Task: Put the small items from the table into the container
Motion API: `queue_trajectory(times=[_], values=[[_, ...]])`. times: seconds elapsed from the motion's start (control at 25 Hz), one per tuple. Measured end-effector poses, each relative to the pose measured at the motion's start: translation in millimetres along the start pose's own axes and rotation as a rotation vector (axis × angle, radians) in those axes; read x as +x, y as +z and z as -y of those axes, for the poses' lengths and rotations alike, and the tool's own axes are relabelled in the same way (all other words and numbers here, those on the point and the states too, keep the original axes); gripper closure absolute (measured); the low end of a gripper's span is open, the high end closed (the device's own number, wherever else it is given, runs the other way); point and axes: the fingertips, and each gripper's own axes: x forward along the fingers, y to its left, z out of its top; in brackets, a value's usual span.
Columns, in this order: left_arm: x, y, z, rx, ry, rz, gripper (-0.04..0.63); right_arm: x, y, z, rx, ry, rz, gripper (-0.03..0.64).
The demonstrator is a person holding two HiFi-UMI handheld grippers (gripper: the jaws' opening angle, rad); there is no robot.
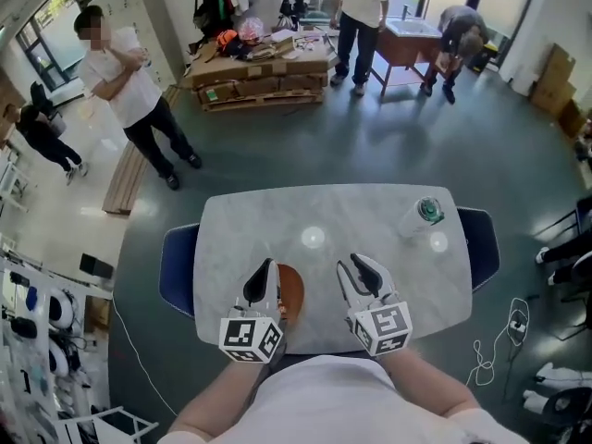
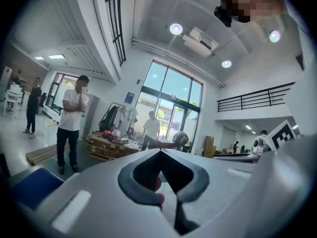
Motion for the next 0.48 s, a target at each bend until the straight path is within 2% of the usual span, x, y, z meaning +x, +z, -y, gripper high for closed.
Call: queue_trajectory(times=[0.24, 0.48], values=[[20.4, -0.9, 47.9, 0.015, -0.108, -0.013, 0.591, -38.5, -1.9, 43.9, 0.053, -0.115, 0.023, 0.483], [26.5, -10.5, 65.3, 0.025, -0.133, -0.038, 0.591, -55.0, -7.2, 62.1, 0.067, -0.158, 0.029, 0.491]])
